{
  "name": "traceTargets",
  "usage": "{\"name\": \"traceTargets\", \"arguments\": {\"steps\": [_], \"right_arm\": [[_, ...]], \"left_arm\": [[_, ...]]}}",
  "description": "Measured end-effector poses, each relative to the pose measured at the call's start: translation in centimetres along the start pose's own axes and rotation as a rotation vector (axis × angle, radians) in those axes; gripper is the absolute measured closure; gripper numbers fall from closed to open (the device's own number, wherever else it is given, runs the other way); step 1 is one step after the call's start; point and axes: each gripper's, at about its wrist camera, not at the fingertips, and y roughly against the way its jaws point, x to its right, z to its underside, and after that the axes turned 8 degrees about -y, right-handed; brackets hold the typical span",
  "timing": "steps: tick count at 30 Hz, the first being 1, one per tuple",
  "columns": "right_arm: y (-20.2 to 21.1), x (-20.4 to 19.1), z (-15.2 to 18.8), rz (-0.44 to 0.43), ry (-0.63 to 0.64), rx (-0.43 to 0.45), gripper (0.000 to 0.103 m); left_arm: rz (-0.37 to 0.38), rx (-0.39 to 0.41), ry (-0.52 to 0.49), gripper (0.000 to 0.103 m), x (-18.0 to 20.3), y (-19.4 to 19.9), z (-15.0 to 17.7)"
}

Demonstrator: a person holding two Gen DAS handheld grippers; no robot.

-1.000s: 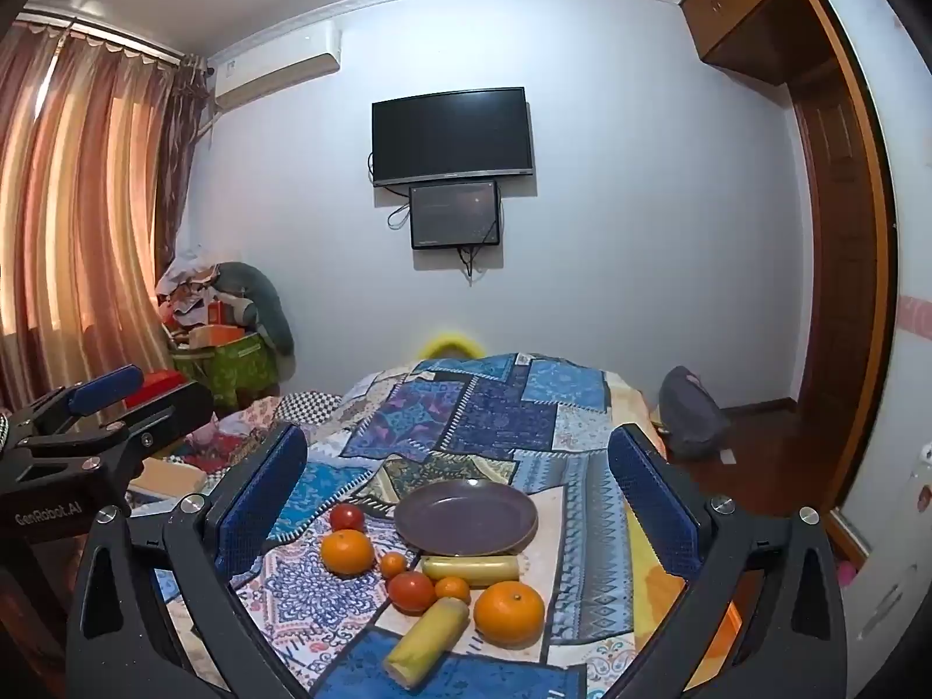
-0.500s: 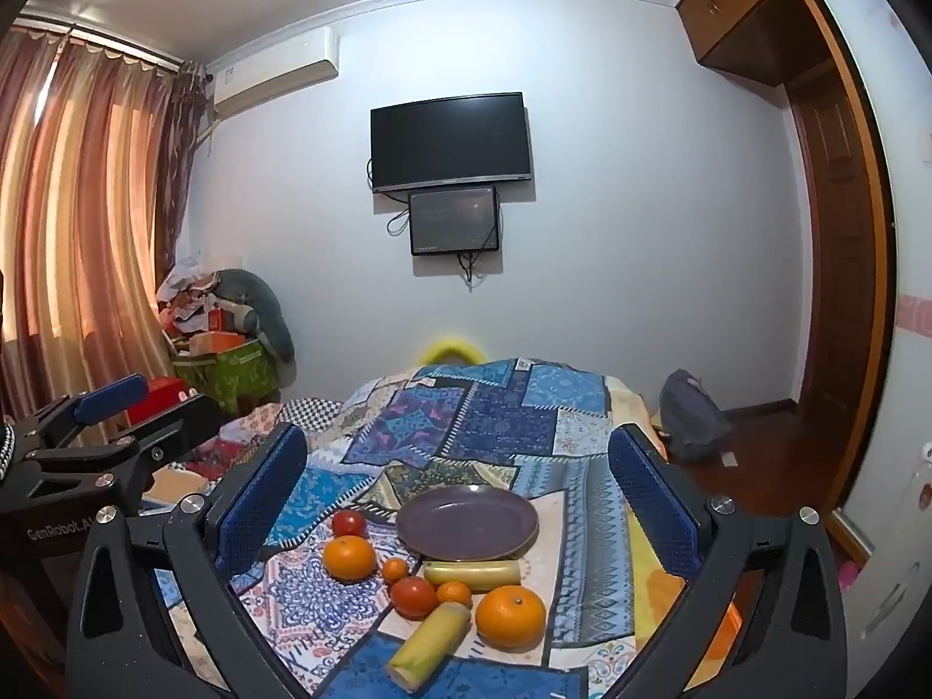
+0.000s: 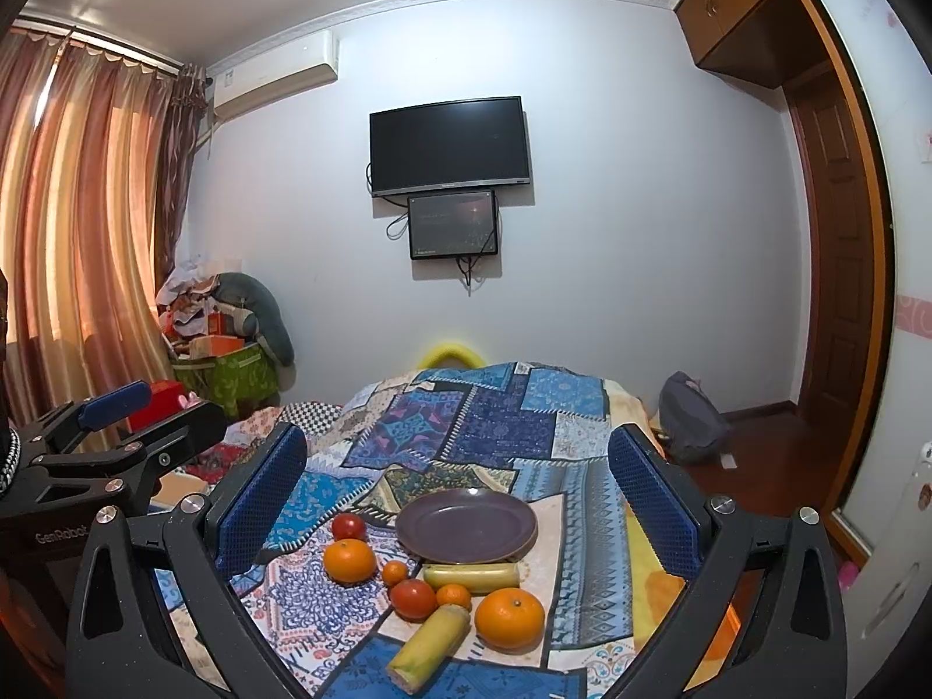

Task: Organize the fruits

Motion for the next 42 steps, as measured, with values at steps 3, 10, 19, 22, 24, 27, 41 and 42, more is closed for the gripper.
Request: {"name": "traceTargets", "arguments": {"steps": [3, 10, 19, 22, 24, 27, 41, 42], "right_arm": [[0.04, 0.00, 0.02, 0.004, 0.003, 0.001, 0.000], [0.28, -0.15, -0.04, 0.004, 0.002, 0.005, 0.000], [0.47, -0.37, -0.28, 0.011, 0.008, 0.012, 0.000], [0.48, -0.39, -0.42, 0.010, 0.005, 0.014, 0.000], [0.44, -0.44, -0.46, 0.009, 0.006, 0.012, 0.000], [0.41, -0.47, -0.46, 0.009, 0.006, 0.012, 0.000], [0.39, -0.56, -0.37, 0.006, 0.006, 0.009, 0.000], [0.41, -0.56, -0.35, 0.005, 0.006, 0.010, 0.000]], "left_arm": [[0.000, -0.001, 0.001, 0.000, -0.02, -0.05, 0.07], [0.000, -0.001, 0.002, 0.000, -0.08, -0.11, 0.05], [0.002, -0.002, 0.002, 0.000, -0.01, -0.09, 0.04], [-0.001, 0.000, 0.002, 0.000, 0.05, -0.08, 0.15], [0.000, 0.000, 0.005, 0.000, 0.12, -0.05, 0.19], [0.000, -0.001, 0.006, 0.000, 0.07, -0.03, 0.16], [0.001, 0.000, 0.007, 0.000, -0.12, -0.08, 0.08], [0.001, 0.000, 0.007, 0.000, -0.11, -0.07, 0.08]]}}
